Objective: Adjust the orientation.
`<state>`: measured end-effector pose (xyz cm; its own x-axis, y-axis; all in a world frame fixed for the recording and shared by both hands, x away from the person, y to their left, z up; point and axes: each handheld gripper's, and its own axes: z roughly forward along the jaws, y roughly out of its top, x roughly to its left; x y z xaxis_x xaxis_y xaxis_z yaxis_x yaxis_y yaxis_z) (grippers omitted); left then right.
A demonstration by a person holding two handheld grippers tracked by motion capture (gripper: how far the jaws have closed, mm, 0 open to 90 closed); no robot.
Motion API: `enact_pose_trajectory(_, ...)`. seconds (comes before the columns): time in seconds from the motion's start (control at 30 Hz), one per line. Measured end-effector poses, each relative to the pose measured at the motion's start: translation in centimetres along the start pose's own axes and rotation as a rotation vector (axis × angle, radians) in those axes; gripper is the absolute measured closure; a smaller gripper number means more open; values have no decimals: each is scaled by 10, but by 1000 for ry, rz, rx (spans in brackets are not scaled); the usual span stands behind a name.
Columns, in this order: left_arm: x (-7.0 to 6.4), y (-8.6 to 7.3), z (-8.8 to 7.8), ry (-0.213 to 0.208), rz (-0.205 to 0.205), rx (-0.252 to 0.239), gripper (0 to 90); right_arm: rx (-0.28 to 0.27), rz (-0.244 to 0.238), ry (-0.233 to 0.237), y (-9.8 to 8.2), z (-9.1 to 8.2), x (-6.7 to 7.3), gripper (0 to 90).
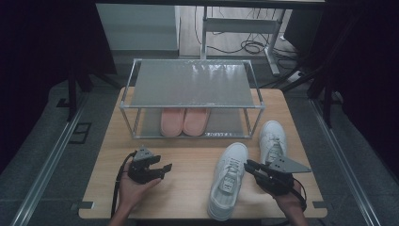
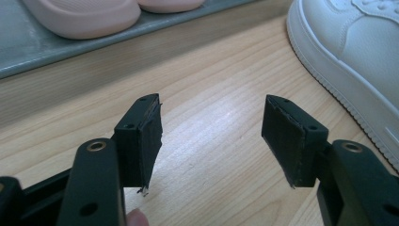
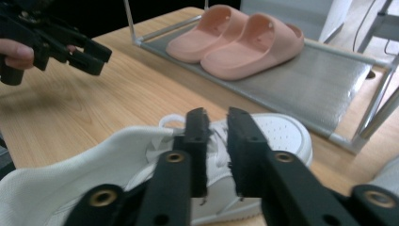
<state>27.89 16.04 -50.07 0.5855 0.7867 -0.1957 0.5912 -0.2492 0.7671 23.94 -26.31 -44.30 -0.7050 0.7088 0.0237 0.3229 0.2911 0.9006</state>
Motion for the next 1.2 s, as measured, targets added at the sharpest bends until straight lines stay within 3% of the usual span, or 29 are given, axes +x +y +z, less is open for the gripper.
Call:
enact_pose_trajectory(0.13,3,0,-4,5,-11,-13,387,30,19,-24,-4,-4,0,893)
enact_pose_trajectory(0.47,3,0,-3,5,-16,-8,388,124,54,-78,-21,-9,-5,900)
enact_pose_trajectory(0.6,1,-1,0,8,-4,9,392,196,52,-92,-26,7,-2,900)
enact_pose_trajectory(1.03,4,-1,-4,17,-12,-2,406,299,29,-150,-33,37,5,900)
enact_pose_trajectory(1.2,4,-1,-3,12,-13,3,409,307,29,-151,-33,42,4,900)
